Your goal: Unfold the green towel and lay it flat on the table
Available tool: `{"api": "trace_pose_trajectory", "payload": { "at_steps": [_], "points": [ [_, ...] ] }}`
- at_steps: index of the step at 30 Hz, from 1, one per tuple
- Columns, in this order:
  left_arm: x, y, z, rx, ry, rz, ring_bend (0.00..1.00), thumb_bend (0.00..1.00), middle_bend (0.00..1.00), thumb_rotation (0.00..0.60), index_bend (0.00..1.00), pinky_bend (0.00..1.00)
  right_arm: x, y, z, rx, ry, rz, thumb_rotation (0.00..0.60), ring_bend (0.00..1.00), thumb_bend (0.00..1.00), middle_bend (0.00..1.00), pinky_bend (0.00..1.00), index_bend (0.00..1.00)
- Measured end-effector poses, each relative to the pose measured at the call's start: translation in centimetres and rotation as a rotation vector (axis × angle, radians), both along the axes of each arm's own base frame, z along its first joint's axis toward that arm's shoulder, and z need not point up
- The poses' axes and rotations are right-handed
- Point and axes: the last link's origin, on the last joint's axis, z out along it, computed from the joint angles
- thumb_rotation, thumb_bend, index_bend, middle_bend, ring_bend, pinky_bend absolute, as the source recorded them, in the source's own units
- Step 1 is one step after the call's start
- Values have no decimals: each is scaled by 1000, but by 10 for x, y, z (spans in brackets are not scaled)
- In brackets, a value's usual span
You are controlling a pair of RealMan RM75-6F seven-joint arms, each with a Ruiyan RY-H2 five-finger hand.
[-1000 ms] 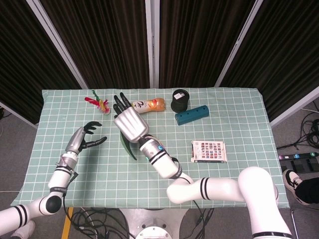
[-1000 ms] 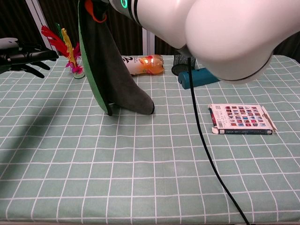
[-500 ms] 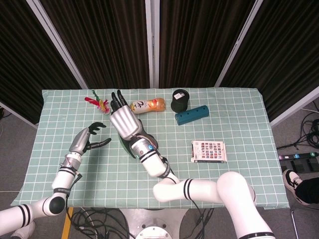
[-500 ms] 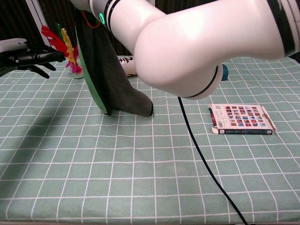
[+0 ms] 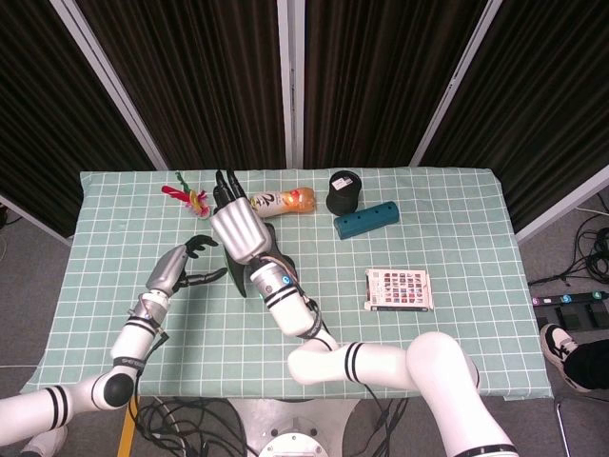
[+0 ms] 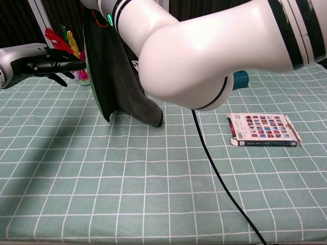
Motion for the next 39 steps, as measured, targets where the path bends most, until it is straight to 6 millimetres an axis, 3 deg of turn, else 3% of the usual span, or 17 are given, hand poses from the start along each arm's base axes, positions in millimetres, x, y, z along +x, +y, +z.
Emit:
{"api": "trace_pose_trajectory", "payload": {
  "at_steps": [14,18,27,32,39],
  "points": [
    [19,13,-22,-35,54,26,245,0,266,272,327,296,-4,2,10,7,-31,5,558,0,527,210,0,670],
    [21,16,-28,-31,60,41,245,17,267,342,395,297,-9,0,17,6,-38,1,557,0,524,211,0,670],
    [28,18,-38,-34,53,42,245,162,271,458,523,297,-18,-3,30,19,-70,-21,554,0,523,210,0,670],
    [31,19,-41,-28,32,53,245,280,336,591,613,297,-24,-4,38,37,-99,-39,558,0,523,210,0,670],
    [33,20,-42,-7,-9,55,259,417,432,600,736,298,-30,-2,46,85,-143,-60,562,0,518,208,0,670]
  ]
}}
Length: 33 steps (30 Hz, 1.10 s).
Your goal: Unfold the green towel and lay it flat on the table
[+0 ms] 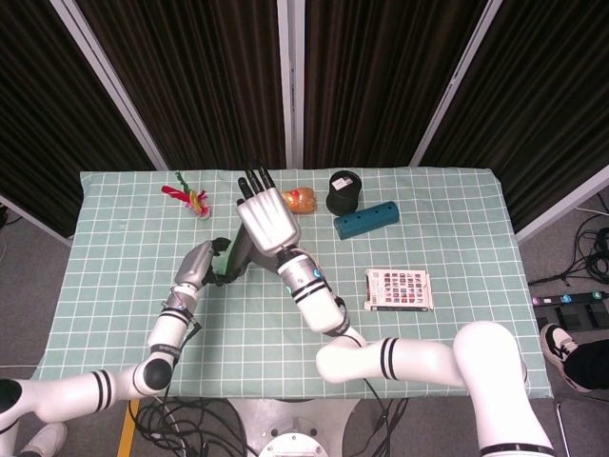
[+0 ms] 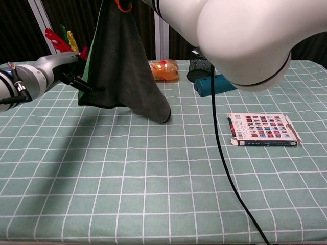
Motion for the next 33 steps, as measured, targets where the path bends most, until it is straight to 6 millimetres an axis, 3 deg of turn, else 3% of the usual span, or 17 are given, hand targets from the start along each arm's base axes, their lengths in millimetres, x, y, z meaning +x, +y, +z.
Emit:
{"api": "trace_pose_trajectory", "payload": {
  "at_steps": [8,18,22,33],
  "points": [
    [2,-4,11,42,-36,-34,300,433,462,600,780,298,-12,12,11,55,-57,-10,555,0,518,202,0,670],
    [-1,-6,47,85,24,-121,300,432,462,600,786,296,-47,9,47,106,-167,-47,562,0,518,202,0,670],
    [-5,0,60,102,43,-123,300,432,461,600,787,296,-56,6,52,146,-228,-73,564,0,514,202,0,670],
    [-14,29,72,162,95,-101,300,429,461,600,787,294,-77,-22,58,255,-439,-139,565,0,501,213,0,671]
  ]
}}
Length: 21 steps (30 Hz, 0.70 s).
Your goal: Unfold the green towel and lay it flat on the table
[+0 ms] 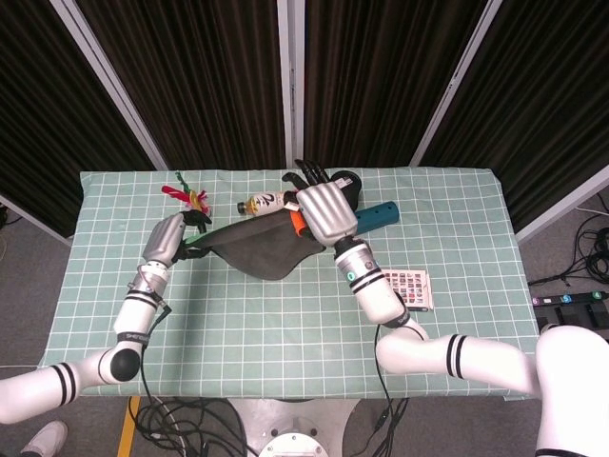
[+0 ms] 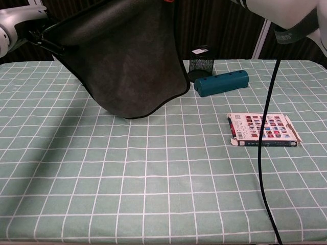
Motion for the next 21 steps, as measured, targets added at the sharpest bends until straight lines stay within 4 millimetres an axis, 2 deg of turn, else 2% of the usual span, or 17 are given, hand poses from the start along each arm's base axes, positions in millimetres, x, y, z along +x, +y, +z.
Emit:
{"api": "trace_pose_trajectory", "payload": {
  "at_steps": [7,11,16,21],
  "points": [
    [0,25,16,133,29,11,301,428,461,600,787,294,-5,-26,9,-28,-120,3,567,0,470,222,0,672],
    [2,32,18,187,43,8,300,428,461,600,786,295,-7,-34,9,-27,-169,30,565,0,456,224,0,670],
    [-2,22,3,160,98,-18,300,421,461,600,785,295,-19,-27,-9,40,-173,73,564,0,451,226,0,671],
    [-12,-1,-22,91,190,-65,300,416,462,600,780,294,-51,-12,-37,145,-126,96,564,0,447,229,0,671]
  ]
}}
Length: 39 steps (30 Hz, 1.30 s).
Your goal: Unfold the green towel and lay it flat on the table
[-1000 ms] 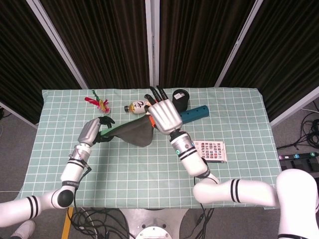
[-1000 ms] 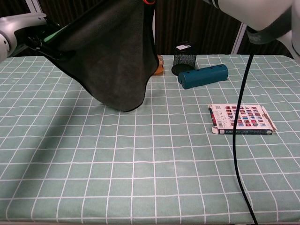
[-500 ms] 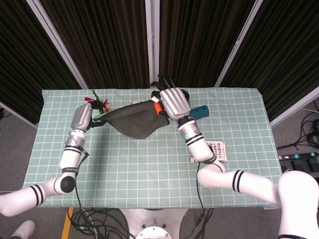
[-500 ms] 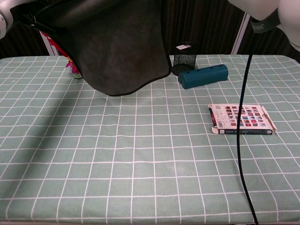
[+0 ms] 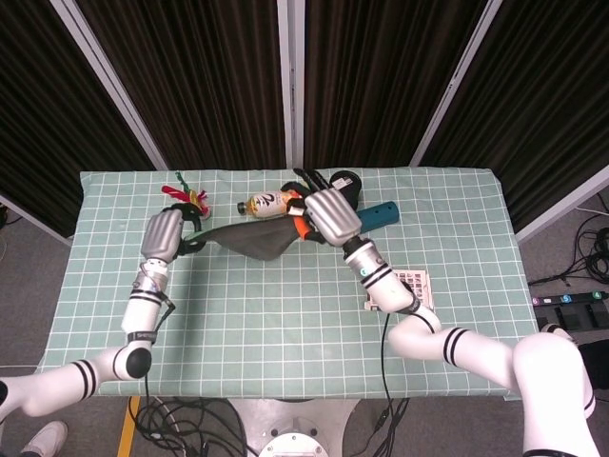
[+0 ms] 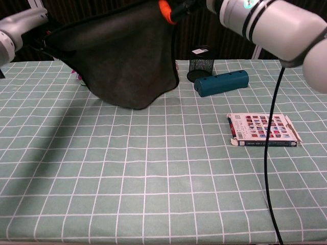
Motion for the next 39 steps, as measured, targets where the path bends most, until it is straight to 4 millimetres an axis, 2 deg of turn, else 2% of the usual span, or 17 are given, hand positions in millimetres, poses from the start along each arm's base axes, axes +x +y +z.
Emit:
{"api": "trace_pose_trajectory", "payload": {
  "at_steps": [4,8,22,30,32,34,39],
  "points": [
    [-4,-25,-19,-71,62,-49,300,407,462,600,775,295,-29,17,-17,71,45,15,563,0,446,229,0,670],
    [-6,-49,-30,-119,98,-87,300,396,461,600,769,295,-49,32,-23,105,73,28,562,0,443,229,0,667],
    [8,-103,-41,-249,110,-163,300,389,460,600,758,295,-89,83,-22,170,123,48,562,0,439,229,0,646],
    [8,-122,-57,-335,140,-179,300,375,446,600,724,295,-108,104,-30,179,180,69,538,0,425,215,0,601],
    [8,-124,-59,-344,147,-179,300,366,433,600,691,295,-112,107,-33,184,193,73,521,0,392,205,0,568],
    [7,-126,-60,-356,160,-180,300,332,409,600,616,295,-116,112,-37,190,210,77,499,0,337,188,0,514],
    [8,-132,-63,-398,185,-181,295,222,352,600,402,295,-125,122,-42,202,245,83,378,0,68,126,0,305]
  ]
}}
